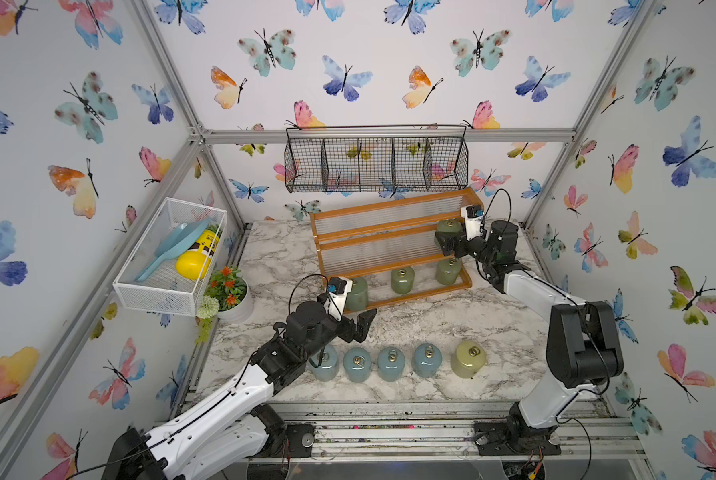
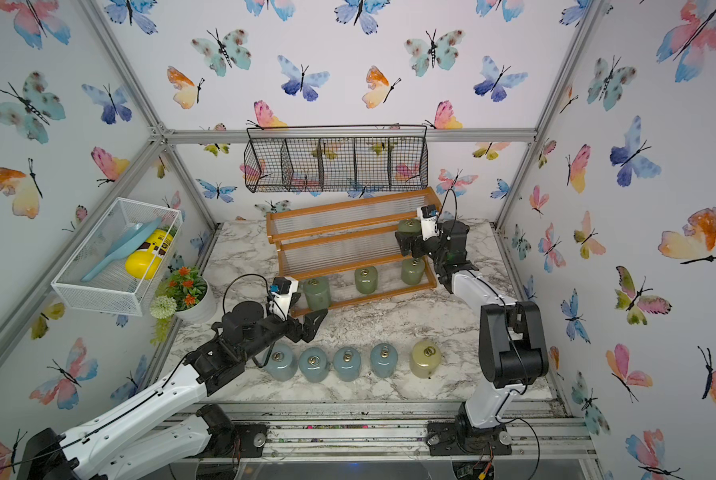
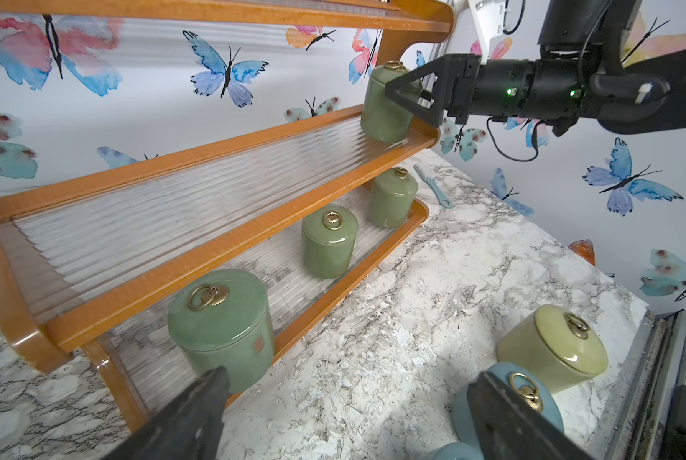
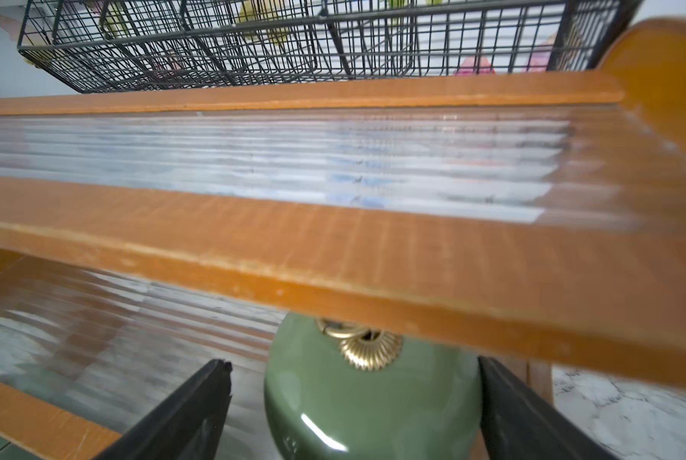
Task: Remove the tea canisters from the shelf
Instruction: Pick up the tea canister from the shelf.
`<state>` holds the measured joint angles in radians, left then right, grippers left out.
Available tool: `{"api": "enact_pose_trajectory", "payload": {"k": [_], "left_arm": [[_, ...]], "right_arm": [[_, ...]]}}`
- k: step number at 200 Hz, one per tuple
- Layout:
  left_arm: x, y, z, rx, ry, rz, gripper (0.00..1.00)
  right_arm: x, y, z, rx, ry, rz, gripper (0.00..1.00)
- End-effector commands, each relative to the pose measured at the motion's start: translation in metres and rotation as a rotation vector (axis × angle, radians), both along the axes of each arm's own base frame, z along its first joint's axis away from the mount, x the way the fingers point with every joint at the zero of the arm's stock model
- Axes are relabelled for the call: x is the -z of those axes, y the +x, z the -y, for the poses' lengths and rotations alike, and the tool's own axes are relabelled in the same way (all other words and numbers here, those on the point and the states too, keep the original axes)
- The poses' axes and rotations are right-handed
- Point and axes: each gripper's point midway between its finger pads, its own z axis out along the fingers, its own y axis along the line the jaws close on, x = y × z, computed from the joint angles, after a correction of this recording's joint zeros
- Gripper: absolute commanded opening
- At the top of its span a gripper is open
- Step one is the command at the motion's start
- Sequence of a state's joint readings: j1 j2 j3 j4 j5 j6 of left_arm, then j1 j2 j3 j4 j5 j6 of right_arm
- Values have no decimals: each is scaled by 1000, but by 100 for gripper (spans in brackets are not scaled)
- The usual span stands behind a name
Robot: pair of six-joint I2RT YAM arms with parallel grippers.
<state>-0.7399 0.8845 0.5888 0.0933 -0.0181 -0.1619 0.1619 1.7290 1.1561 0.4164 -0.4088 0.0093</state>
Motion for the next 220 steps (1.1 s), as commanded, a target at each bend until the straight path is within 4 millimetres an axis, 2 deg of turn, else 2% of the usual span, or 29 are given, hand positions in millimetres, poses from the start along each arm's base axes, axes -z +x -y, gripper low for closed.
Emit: {"api": "enact_pose_trajectory", "payload": {"k": [1,82,112,170,220], "left_arm": [[2,-1,-6,-27,3,-6,98],[3,-2,-11,-45,0,-8,98],[2,-3,-14,-54,-1,-5,98],[4,-4,-15,-55,-7,-11,98],[7,-5,-13,-50,-16,-23,98]], "right_arm": [[-10,9,-1,-12,9,35,99],[-5,29,-6,-28,11,24,100],[-3,30,-7,-32,8,17,92],[6,25,-6,-38,-21,-9,84],[-27,13,-4,-39,-20,41,76]]}}
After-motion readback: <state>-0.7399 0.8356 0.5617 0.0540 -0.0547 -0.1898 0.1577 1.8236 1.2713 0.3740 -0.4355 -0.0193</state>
